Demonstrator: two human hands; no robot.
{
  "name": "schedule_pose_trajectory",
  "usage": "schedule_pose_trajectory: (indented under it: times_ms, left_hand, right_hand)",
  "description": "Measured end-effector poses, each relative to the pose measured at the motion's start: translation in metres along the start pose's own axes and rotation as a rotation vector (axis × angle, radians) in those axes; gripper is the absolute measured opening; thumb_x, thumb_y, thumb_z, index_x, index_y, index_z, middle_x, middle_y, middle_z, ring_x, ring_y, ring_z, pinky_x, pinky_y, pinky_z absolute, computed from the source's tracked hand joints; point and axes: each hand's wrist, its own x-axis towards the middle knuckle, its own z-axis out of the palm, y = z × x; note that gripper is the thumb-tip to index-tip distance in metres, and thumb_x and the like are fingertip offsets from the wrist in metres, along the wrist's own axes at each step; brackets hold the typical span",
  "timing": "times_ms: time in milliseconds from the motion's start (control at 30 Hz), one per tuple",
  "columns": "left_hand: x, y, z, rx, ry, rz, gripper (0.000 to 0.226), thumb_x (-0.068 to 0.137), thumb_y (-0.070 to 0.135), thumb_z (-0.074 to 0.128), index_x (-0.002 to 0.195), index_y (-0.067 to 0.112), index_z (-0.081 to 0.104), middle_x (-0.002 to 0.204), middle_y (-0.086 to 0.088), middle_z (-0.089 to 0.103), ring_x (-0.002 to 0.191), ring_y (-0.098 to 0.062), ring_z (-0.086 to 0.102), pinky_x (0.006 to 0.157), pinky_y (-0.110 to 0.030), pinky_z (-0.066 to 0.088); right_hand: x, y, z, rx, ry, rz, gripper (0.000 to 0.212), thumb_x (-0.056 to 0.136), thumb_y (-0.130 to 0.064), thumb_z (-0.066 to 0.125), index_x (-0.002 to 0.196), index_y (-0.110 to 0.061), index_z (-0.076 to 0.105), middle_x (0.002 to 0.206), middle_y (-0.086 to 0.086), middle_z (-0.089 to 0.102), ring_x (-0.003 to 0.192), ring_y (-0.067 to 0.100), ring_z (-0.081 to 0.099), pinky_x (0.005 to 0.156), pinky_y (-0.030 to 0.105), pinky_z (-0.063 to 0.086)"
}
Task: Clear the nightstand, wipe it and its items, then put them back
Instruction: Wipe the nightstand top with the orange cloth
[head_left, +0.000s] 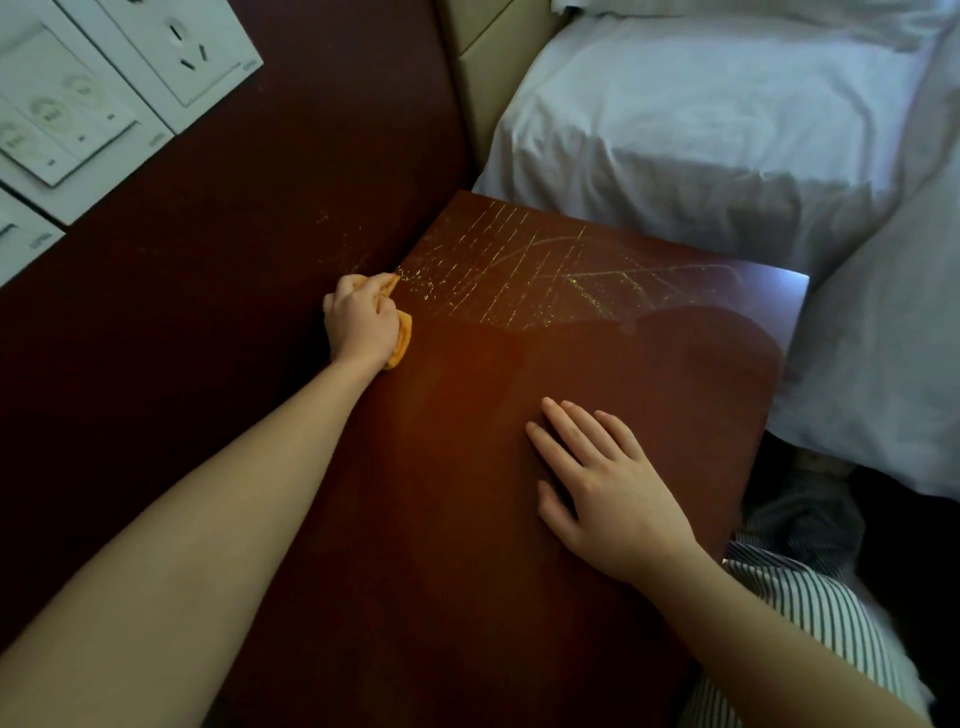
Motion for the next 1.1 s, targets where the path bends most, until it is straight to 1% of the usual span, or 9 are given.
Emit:
schedule_pose_trajectory:
  times_ms: [233,333,400,467,633,733,867,967,1100]
  left_hand:
    - [-0.028,-0.010,-0.002,-0.027,-0.074,0.209,0.037,0.093,0.010,0.042,0.123,0.022,0.060,0.129,-0.003,0.051,0.118,-0.025,0.037,0.100,-0.034,0.035]
    - [-0.050,-0.014,-0.004,-0.055,-0.129,0.362,0.039,0.090,0.012,0.041,0.122,0.023,0.062,0.125,-0.001,0.054,0.114,-0.023,0.039,0.095,-0.028,0.034]
    - [-0.054,-0.016,-0.007,-0.073,-0.156,0.405,0.042,0.087,0.016,0.038,0.121,0.024,0.062,0.123,0.000,0.055,0.113,-0.021,0.040,0.094,-0.027,0.033]
    - [-0.045,-0.015,-0.006,-0.055,-0.146,0.378,0.040,0.090,0.017,0.038,0.122,0.024,0.061,0.125,-0.001,0.053,0.115,-0.022,0.039,0.095,-0.028,0.033]
    - [-0.015,0.002,0.002,0.009,-0.027,0.068,0.037,0.094,0.016,0.042,0.128,0.023,0.055,0.133,-0.002,0.046,0.122,-0.023,0.036,0.103,-0.035,0.033]
    - [-0.008,0.009,0.006,0.032,0.013,-0.019,0.037,0.095,0.018,0.042,0.129,0.024,0.054,0.133,-0.001,0.045,0.122,-0.023,0.037,0.104,-0.035,0.034]
    - [-0.016,0.007,0.005,0.040,0.010,0.019,0.036,0.095,0.016,0.042,0.129,0.022,0.055,0.133,-0.003,0.046,0.122,-0.025,0.037,0.103,-0.035,0.034]
    - [-0.036,0.006,0.004,0.016,-0.019,0.108,0.037,0.095,0.014,0.042,0.128,0.022,0.056,0.132,-0.004,0.048,0.121,-0.026,0.037,0.102,-0.037,0.034]
    - [-0.071,0.002,0.004,-0.009,-0.057,0.233,0.037,0.094,0.013,0.043,0.126,0.023,0.057,0.132,-0.001,0.049,0.120,-0.023,0.037,0.102,-0.037,0.034]
  right_hand:
    - [0.000,0.000,-0.001,0.013,-0.008,-0.001,0.052,0.088,-0.038,0.037,0.129,-0.013,0.057,0.138,0.011,0.050,0.127,0.026,0.048,0.107,0.038,0.022]
    - [-0.001,0.000,0.000,0.011,0.004,0.005,0.053,0.087,-0.038,0.037,0.129,-0.013,0.057,0.138,0.011,0.051,0.127,0.026,0.049,0.107,0.038,0.023]
    - [0.000,-0.001,-0.001,0.006,0.007,0.005,0.053,0.087,-0.038,0.037,0.129,-0.013,0.058,0.138,0.011,0.051,0.126,0.027,0.049,0.106,0.037,0.022]
    - [0.000,0.000,0.000,0.009,0.008,-0.001,0.052,0.087,-0.038,0.037,0.129,-0.013,0.058,0.138,0.011,0.051,0.126,0.027,0.049,0.106,0.037,0.022]
    - [-0.002,0.000,0.000,0.015,0.014,0.010,0.052,0.087,-0.038,0.038,0.128,-0.013,0.058,0.137,0.011,0.052,0.126,0.026,0.050,0.106,0.036,0.023]
    - [-0.001,0.001,0.000,0.004,0.005,0.002,0.053,0.088,-0.039,0.037,0.129,-0.015,0.057,0.138,0.009,0.051,0.126,0.025,0.049,0.108,0.038,0.029]
    - [-0.001,0.001,0.001,-0.002,-0.004,0.009,0.053,0.088,-0.040,0.036,0.130,-0.016,0.057,0.138,0.008,0.051,0.127,0.024,0.048,0.107,0.038,0.032]
    - [-0.001,0.001,0.002,0.005,0.002,0.005,0.053,0.088,-0.040,0.036,0.130,-0.015,0.057,0.138,0.009,0.051,0.127,0.025,0.049,0.108,0.038,0.030]
    - [-0.001,0.001,0.002,0.005,0.000,0.009,0.054,0.087,-0.040,0.036,0.129,-0.015,0.058,0.137,0.009,0.052,0.126,0.025,0.050,0.104,0.041,0.036]
